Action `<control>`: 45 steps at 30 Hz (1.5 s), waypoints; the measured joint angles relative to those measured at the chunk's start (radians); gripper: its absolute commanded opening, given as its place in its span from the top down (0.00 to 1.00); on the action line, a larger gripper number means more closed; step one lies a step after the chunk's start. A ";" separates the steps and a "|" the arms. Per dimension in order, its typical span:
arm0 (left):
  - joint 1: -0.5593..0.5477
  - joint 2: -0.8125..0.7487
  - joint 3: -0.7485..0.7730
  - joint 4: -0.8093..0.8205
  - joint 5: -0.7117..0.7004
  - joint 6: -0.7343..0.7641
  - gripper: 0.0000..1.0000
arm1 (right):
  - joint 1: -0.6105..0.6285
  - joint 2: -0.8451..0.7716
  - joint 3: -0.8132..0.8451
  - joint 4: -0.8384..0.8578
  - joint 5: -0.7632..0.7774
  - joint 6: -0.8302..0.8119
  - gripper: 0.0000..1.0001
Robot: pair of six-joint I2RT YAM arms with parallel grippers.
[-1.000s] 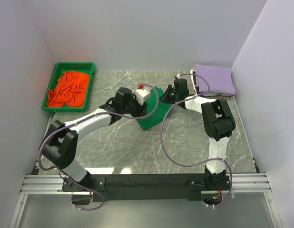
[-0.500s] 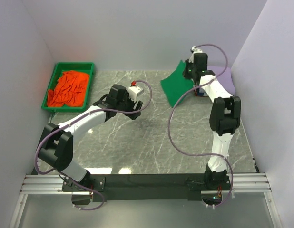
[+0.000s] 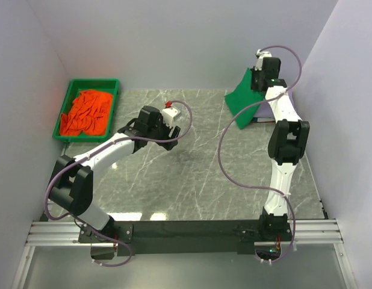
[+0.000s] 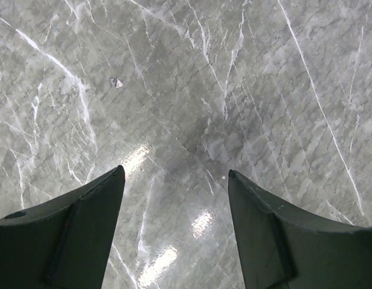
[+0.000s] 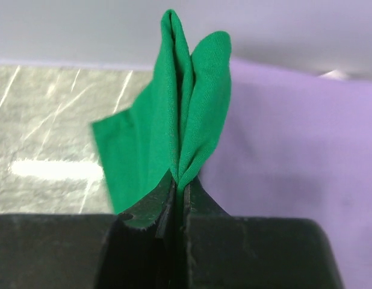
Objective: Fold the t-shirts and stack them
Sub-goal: Neatly place the folded tshirt to the corner
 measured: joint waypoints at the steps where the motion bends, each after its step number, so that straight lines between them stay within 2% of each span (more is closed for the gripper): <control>1: 0.000 0.002 0.001 -0.001 -0.002 0.000 0.25 | -0.005 0.000 0.015 -0.006 0.000 -0.008 1.00; 13: 0.000 0.047 0.042 -0.020 -0.005 0.000 0.25 | -0.025 -0.003 0.066 -0.027 -0.013 -0.063 1.00; 26: 0.000 0.054 0.054 -0.020 -0.004 0.000 0.25 | -0.025 -0.021 0.163 -0.100 -0.048 -0.039 1.00; 45: 0.001 0.096 0.087 -0.024 0.008 0.005 0.24 | -0.025 -0.043 0.222 -0.137 -0.053 -0.010 1.00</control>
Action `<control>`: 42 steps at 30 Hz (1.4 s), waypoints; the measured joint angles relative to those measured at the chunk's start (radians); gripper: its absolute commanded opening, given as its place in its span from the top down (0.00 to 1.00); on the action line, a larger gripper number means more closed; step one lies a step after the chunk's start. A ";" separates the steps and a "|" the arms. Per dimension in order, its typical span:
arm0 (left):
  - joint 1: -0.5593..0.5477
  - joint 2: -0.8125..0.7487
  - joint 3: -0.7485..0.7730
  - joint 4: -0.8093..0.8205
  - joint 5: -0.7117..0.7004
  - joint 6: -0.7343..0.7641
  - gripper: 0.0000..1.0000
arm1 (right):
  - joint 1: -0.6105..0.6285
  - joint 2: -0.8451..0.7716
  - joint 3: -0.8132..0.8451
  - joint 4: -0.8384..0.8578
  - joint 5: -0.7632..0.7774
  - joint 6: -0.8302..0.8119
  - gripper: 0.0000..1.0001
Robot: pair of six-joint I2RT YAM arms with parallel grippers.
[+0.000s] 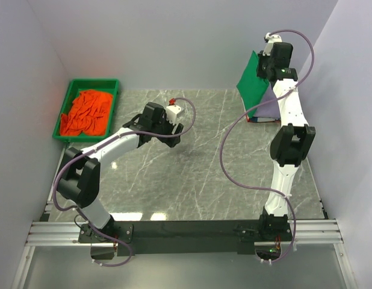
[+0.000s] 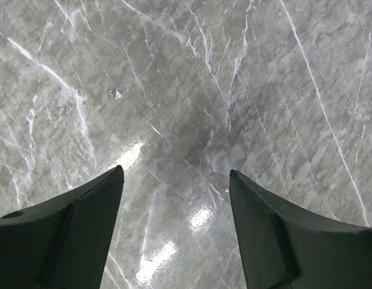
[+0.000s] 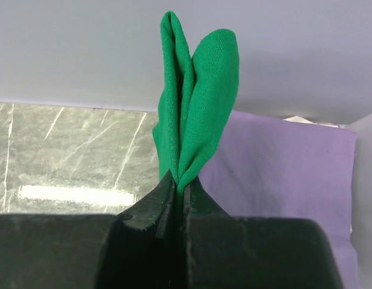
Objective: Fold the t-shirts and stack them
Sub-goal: Neatly place the folded tshirt to the corner
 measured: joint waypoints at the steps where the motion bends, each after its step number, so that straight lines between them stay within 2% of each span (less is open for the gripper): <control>1: 0.000 0.001 0.002 -0.001 0.002 0.000 0.23 | 0.000 -0.001 0.000 0.000 0.000 0.000 1.00; 13: 0.000 0.019 0.023 -0.009 0.011 0.005 0.23 | -0.029 -0.003 0.000 0.002 0.000 -0.008 1.00; 23: 0.000 0.051 0.047 -0.024 0.032 0.019 0.23 | -0.111 0.006 -0.016 0.037 -0.003 -0.103 1.00; 42: 0.008 0.069 0.105 -0.092 0.060 0.019 0.20 | -0.172 0.167 -0.062 0.163 0.058 -0.246 1.00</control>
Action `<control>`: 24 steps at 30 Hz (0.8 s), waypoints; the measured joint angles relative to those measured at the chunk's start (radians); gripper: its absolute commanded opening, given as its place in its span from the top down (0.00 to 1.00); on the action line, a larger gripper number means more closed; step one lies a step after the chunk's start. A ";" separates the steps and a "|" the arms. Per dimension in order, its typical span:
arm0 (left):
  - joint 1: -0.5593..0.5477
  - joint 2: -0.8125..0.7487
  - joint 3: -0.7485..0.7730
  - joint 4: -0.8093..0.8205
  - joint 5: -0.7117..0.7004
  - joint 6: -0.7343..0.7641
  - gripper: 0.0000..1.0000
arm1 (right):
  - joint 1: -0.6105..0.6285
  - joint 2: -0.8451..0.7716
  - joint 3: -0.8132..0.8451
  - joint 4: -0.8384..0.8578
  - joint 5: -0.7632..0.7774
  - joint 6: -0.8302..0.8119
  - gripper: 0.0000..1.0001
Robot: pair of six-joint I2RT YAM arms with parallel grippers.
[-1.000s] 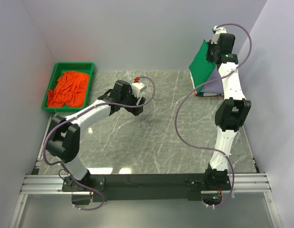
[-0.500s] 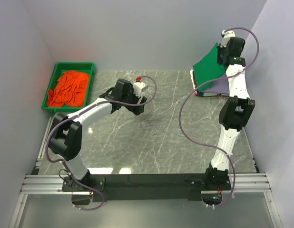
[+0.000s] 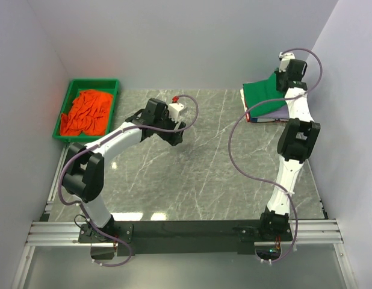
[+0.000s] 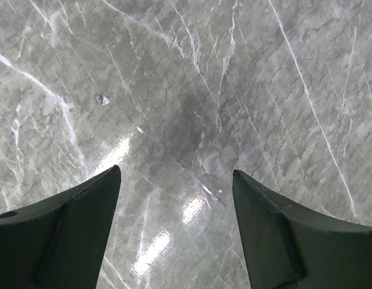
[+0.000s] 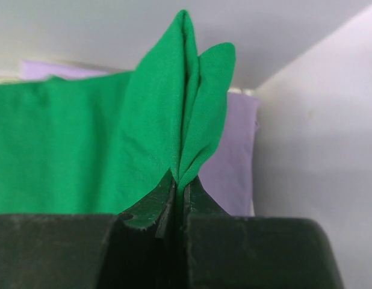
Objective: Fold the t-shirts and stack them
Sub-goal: Neatly place the folded tshirt to the corner
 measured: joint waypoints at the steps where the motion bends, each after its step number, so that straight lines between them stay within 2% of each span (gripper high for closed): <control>1: 0.001 0.000 0.001 -0.002 0.002 0.000 0.20 | -0.006 0.001 -0.011 0.007 0.003 -0.005 1.00; 13: 0.021 0.014 0.055 -0.045 0.039 -0.002 0.19 | -0.021 0.019 -0.090 0.087 0.050 -0.043 0.99; 15: 0.031 0.019 0.066 -0.054 0.049 -0.003 0.19 | -0.023 0.023 -0.090 0.092 0.063 -0.046 0.94; 16: 0.036 0.022 0.071 -0.058 0.052 -0.005 0.19 | -0.023 0.025 -0.090 0.097 0.071 -0.048 0.80; 19: 0.048 0.027 0.080 -0.061 0.061 -0.013 0.19 | -0.023 0.034 -0.090 0.111 0.101 -0.060 0.61; 24: 0.068 0.027 0.099 -0.082 0.079 -0.027 0.18 | -0.034 0.039 -0.103 0.119 0.143 -0.076 0.51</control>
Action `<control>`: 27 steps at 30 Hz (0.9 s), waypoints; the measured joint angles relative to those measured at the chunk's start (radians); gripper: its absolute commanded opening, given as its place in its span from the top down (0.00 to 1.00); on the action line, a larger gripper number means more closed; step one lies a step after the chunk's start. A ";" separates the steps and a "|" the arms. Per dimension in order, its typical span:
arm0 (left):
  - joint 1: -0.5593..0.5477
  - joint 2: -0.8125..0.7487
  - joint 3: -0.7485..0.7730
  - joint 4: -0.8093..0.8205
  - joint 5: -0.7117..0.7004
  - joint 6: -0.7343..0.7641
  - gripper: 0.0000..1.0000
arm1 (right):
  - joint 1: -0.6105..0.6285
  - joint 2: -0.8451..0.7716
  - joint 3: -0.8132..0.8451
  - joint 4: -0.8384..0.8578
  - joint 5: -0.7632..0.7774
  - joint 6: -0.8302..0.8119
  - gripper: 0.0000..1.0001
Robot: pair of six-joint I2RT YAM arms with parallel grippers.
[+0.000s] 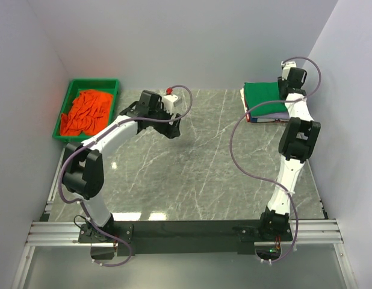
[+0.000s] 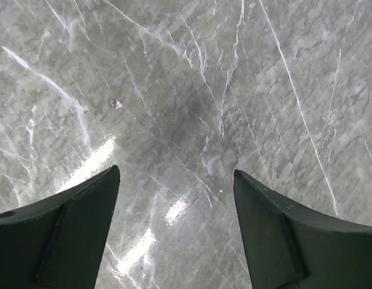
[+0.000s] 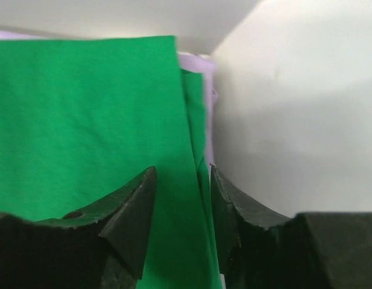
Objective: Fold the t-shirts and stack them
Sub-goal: Neatly place the folded tshirt to the corner
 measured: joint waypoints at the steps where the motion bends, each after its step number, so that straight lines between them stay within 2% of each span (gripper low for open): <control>1: 0.004 0.000 0.004 -0.003 0.003 0.000 0.18 | -0.004 0.000 -0.002 0.000 0.008 -0.002 0.51; 5: 0.027 -0.001 0.013 -0.013 0.017 -0.003 0.18 | -0.024 -0.001 -0.006 -0.009 0.019 -0.006 0.54; 8: 0.046 -0.001 0.013 -0.027 0.026 -0.005 0.18 | -0.041 -0.019 -0.015 -0.031 0.011 -0.005 0.60; 18: 0.075 -0.005 0.013 -0.047 0.060 -0.018 0.18 | -0.065 -0.163 -0.040 -0.168 -0.160 0.069 0.74; 27: 0.095 -0.004 0.029 -0.068 0.078 -0.026 0.18 | -0.064 -0.174 -0.117 -0.248 -0.220 0.119 0.83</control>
